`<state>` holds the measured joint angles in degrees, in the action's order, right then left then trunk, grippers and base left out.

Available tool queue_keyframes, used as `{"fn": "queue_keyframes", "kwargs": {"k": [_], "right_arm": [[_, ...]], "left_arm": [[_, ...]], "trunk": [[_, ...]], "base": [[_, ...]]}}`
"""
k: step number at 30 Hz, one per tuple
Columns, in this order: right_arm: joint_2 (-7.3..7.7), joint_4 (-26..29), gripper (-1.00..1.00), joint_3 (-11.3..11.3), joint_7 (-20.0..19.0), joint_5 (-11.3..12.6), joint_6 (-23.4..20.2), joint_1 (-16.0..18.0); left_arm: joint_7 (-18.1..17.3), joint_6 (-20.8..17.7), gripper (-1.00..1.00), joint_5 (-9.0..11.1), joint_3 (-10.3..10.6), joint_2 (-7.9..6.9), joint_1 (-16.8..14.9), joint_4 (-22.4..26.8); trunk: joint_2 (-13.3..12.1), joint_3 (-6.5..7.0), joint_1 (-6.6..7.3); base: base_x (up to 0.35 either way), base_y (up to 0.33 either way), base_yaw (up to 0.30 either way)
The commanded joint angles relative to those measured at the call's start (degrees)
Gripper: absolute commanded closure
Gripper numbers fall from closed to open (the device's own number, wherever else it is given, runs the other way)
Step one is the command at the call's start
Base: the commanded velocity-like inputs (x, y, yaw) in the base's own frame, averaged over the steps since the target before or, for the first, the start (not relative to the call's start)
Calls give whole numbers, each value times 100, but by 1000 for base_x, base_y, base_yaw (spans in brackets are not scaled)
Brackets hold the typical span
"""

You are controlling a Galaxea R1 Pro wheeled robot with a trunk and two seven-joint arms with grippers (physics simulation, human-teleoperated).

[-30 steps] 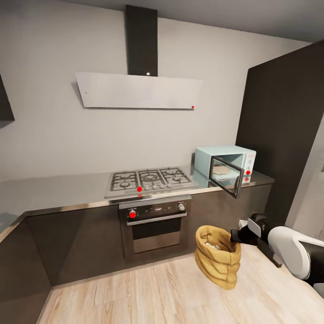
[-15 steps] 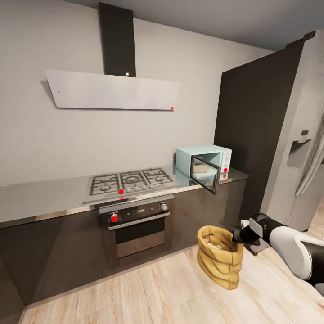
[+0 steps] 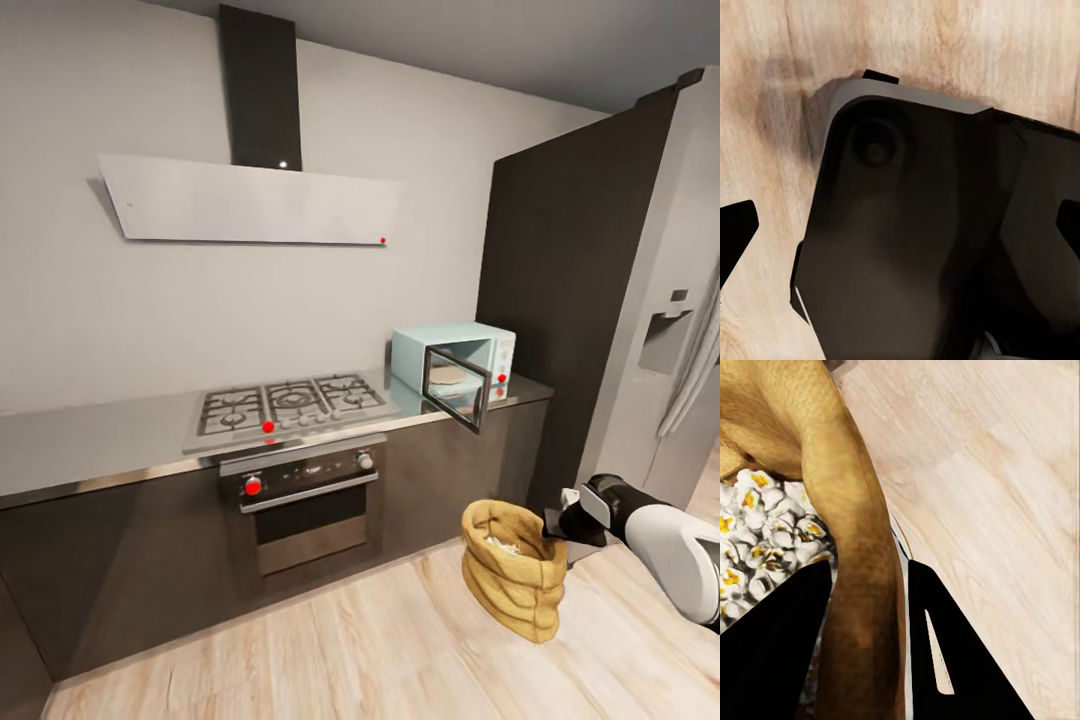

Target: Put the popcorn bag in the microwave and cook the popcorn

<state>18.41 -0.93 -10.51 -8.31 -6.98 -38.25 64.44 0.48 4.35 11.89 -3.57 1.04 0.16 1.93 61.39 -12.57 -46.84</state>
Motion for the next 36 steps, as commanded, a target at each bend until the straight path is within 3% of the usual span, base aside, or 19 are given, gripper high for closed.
{"fn": "queue_keyframes", "kwargs": {"k": [1,13,36], "right_arm": [[41,-5,100,-56,-25,-51,-7,7],[59,-4,100,-13,-20,-84,-9,7],[57,12,100,-12,-4,-84,-11,7]], "left_arm": [[5,4,-100,8,-29,2,1,9],[5,4,-100,7,-39,1,1,9],[5,5,-100,-13,-37,10,1,9]], "trunk": [[4,-6,-3],[4,-6,-3],[4,-6,-3]], "base": [[273,0,0],[285,-39,0],[5,-2,-136]]}}
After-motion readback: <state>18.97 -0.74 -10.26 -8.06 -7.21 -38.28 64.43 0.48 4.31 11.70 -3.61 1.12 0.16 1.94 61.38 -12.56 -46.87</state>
